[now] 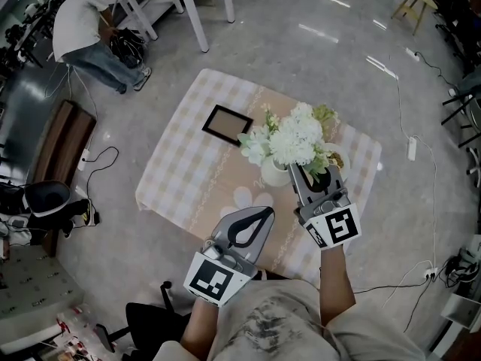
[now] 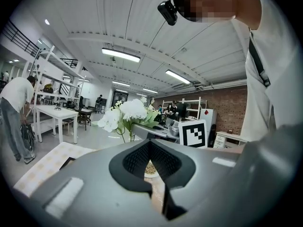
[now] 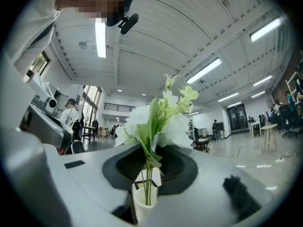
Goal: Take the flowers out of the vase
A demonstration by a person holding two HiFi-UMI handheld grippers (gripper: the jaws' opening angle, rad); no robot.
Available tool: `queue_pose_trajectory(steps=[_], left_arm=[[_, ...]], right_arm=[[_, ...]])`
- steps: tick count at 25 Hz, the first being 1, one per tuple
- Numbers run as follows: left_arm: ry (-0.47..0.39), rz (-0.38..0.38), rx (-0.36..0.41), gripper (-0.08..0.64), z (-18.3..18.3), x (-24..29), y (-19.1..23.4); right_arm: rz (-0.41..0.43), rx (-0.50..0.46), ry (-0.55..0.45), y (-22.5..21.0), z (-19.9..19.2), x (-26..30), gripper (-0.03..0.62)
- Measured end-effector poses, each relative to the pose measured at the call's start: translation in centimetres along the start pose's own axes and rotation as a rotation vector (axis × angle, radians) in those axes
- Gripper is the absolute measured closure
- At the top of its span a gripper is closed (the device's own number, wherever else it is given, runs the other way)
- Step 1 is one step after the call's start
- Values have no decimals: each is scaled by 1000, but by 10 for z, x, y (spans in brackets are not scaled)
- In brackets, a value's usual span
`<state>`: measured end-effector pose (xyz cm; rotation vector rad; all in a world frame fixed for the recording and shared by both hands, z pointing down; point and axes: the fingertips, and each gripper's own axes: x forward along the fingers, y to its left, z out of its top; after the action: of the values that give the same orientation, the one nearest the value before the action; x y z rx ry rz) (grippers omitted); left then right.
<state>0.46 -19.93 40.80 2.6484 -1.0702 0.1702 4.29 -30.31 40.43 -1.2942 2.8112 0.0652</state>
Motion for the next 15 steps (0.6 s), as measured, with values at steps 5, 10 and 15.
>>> queue_pose_trajectory(steps=[5,10,15], left_arm=[[-8,-1,8,552,3,-5,-4],[-20,-1,12,552,8,-9,-7],[-28,-6,18,552,12,-12,-9]], right_arm=[[-2,-14,-22,3,12,-3,509],[-2,-27,-37,6,23,-5,511],[-4,-42,-47,9,33,-7,511]])
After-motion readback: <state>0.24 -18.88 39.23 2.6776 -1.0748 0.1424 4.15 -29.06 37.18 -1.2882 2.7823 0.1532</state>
